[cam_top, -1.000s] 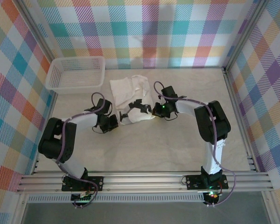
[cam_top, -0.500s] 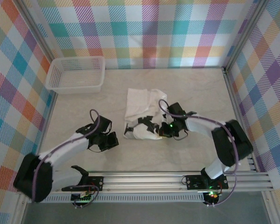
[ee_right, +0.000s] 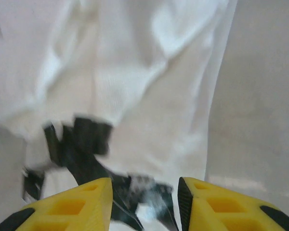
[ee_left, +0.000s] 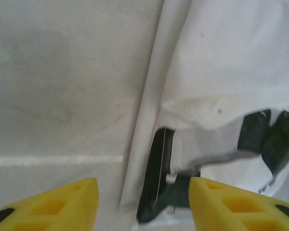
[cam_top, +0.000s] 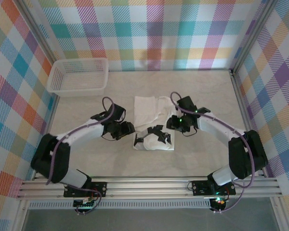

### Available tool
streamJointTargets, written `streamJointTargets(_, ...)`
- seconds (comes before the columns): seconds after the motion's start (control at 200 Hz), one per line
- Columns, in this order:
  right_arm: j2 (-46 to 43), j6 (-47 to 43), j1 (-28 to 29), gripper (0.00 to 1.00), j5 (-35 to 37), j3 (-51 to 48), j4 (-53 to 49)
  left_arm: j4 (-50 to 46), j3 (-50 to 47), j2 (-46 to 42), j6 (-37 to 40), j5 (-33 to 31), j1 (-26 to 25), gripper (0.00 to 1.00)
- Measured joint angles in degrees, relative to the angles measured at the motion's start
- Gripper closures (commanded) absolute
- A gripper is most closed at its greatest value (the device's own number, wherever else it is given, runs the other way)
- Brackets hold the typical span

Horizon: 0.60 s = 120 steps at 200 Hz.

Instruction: Fold the inside-out t-shirt

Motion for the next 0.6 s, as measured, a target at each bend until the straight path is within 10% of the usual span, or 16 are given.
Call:
streamJointTargets(0.195, 9.01, 2.54, -1.27, 0.61, 0.52, 6.64, 3.41, 4.66, 4.68, 9.53, -0.07, 0.0, -0.02, 0.39)
streamJointTargets(0.4, 13.77, 3.72, -1.27, 0.95, -0.13, 9.75, 3.85, 8.5, 9.55, 16.26, 0.31, 0.24, -0.31, 0.69)
streamJointTargets(0.6, 13.6, 4.63, -2.23, 1.0, -1.79, 11.8, 3.87, 7.82, 12.02, 15.85, 1.81, -0.5, -0.31, 0.88)
